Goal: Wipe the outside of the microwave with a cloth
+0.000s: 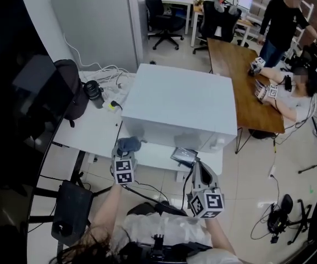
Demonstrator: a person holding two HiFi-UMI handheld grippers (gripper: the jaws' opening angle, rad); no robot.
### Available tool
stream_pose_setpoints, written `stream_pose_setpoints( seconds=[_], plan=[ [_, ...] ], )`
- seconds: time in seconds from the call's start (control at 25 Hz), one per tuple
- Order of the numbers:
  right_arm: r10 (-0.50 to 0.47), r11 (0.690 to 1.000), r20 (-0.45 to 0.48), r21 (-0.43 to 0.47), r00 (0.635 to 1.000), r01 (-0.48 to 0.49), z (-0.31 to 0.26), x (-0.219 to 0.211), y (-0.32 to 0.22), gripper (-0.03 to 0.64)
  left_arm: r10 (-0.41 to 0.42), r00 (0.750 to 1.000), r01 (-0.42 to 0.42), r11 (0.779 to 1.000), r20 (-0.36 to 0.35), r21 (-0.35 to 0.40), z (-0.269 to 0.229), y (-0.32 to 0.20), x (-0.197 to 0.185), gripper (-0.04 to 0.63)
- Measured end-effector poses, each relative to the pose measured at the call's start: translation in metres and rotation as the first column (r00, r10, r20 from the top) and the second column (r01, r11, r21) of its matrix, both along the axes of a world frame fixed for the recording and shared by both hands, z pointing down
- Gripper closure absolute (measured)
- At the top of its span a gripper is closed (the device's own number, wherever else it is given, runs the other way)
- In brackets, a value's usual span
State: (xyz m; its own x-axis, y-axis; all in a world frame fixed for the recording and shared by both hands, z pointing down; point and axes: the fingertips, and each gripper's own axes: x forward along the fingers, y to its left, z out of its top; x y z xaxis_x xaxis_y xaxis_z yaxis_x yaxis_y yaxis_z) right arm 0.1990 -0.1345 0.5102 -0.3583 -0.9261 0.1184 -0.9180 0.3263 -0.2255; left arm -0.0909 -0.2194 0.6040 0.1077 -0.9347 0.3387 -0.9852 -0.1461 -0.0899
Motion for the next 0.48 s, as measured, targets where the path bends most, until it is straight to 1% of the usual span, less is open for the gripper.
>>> stream_pose_setpoints(
  seconds=[0.16,0.32,0.48],
  plan=[
    [-0.056,0.998,0.002,-0.016,0.998,0.056,0.005,-0.014,-0.007,0.601,-0.075,0.996,0.072,0.996,0.041,0.051,-0.018,0.015,-0.026,0.548],
    [-0.120,0.993,0.032,-0.017,0.992,0.121,0.003,-0.042,-0.017,0.601,-0.141,0.990,0.137,0.985,0.029,0.102,-0.040,0.015,-0.053,0.548],
    [-0.177,0.984,0.041,-0.006,0.983,0.177,-0.002,-0.070,-0.022,0.601,-0.162,0.986,0.153,0.976,0.049,0.153,-0.062,-0.001,-0.075,0.548]
  ],
)
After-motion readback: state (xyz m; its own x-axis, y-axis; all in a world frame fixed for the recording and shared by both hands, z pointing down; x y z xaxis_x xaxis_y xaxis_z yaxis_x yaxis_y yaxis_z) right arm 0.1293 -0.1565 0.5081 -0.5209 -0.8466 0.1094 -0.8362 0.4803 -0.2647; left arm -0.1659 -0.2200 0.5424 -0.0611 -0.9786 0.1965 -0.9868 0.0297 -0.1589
